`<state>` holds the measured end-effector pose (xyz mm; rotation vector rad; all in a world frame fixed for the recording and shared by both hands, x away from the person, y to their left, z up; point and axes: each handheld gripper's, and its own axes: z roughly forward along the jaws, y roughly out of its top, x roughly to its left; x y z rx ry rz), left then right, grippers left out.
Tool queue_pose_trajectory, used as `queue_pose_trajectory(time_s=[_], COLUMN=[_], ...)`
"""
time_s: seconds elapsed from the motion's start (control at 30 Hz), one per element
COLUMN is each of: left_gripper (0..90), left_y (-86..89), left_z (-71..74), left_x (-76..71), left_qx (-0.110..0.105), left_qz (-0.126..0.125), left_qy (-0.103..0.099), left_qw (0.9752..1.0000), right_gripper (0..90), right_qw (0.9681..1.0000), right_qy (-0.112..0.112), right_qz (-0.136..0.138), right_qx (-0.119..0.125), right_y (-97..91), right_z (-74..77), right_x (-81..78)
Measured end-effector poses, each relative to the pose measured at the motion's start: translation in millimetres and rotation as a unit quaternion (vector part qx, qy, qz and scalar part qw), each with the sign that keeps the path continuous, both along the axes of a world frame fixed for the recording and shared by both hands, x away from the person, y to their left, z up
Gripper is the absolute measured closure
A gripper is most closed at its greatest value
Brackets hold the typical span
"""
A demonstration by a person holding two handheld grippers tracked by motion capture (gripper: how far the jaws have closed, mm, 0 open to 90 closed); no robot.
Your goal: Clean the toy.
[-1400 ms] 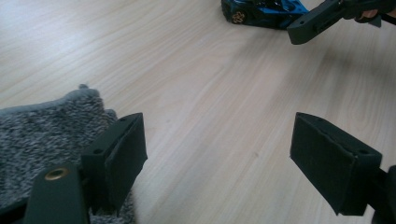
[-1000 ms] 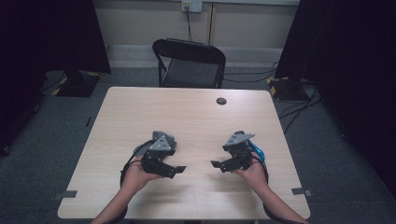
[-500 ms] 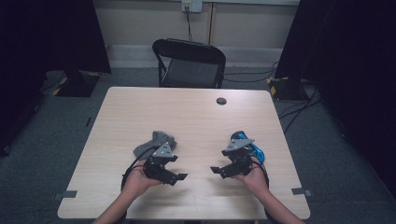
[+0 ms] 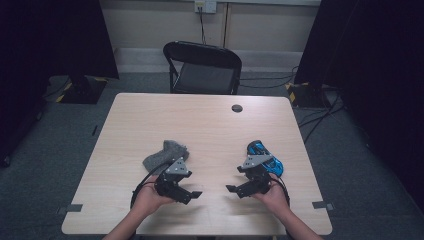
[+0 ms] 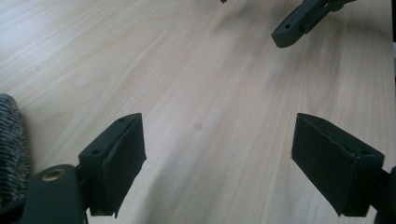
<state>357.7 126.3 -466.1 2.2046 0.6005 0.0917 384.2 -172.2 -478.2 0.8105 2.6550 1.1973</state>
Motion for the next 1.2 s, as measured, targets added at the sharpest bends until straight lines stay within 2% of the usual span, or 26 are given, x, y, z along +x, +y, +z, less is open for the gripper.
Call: queue_pose_trajectory(time_s=[0.27,0.8,1.07,1.2], left_gripper=[17.4,17.9,17.7,17.7], left_y=[-3.5,-6.6,-9.9,-11.0], left_z=[-5.7,-13.6,-17.8,-21.0], left_x=[-5.5,-13.9,-15.7,-16.4], left_qx=[0.005,0.008,0.017,0.03], left_qz=[-0.011,-0.02,-0.026,-0.03], left_qy=[0.003,0.01,0.011,0.006], left_qw=[0.9999,0.9997,0.9995,0.9991], right_gripper=[13.0,13.0,13.0,13.0], right_qw=[0.9997,0.9995,0.9989,0.9984], right_qy=[0.003,0.0,-0.005,-0.007], right_qz=[0.021,0.029,0.042,0.051], right_qx=[-0.01,-0.013,-0.018,-0.024], right_y=[4.3,2.1,4.6,5.6], right_z=[-3.5,-9.3,-12.5,-16.4], right_x=[-7.9,-15.3,-18.8,-20.5])
